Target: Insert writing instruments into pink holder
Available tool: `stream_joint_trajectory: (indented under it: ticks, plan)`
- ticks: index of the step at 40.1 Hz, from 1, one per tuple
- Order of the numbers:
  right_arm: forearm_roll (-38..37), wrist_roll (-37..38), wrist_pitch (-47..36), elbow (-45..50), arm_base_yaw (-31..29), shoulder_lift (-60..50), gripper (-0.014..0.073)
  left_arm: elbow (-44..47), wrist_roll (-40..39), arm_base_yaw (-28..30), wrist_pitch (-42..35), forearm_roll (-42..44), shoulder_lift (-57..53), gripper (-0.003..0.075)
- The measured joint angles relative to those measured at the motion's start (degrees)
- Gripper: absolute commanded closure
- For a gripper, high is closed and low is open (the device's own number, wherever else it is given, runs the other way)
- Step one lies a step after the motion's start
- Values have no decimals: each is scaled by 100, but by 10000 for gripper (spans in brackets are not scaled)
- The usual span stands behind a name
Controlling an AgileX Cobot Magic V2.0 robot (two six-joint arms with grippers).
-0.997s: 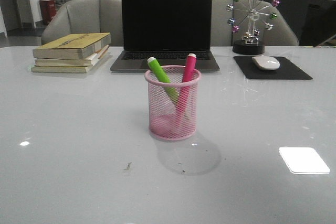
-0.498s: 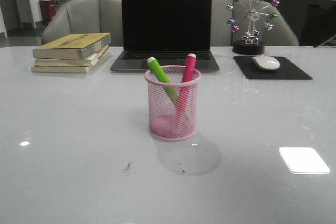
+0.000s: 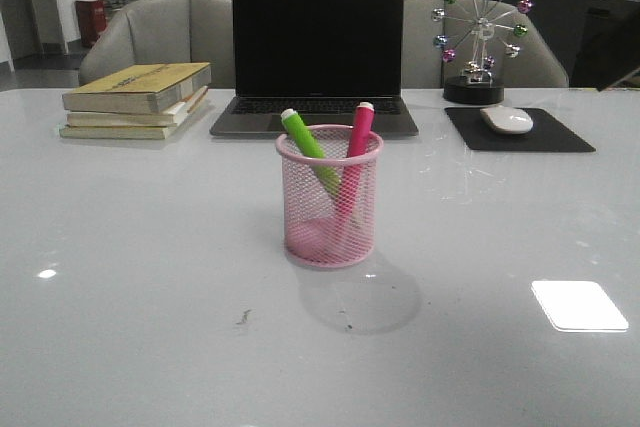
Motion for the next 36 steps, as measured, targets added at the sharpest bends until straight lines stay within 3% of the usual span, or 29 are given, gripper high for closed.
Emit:
stream_joint_trajectory:
  ticks: [6,15,36]
  plan:
    - [0,0,0,0,0,0,538,1063,12,747,-837,-234,-945,629]
    - [0,0,0,0,0,0,538,1997,12,1117,-1593,-416,-1452,629]
    - [0,0,12,0,0,0,538,2011,12,1230,-2073,-436,-1508,629]
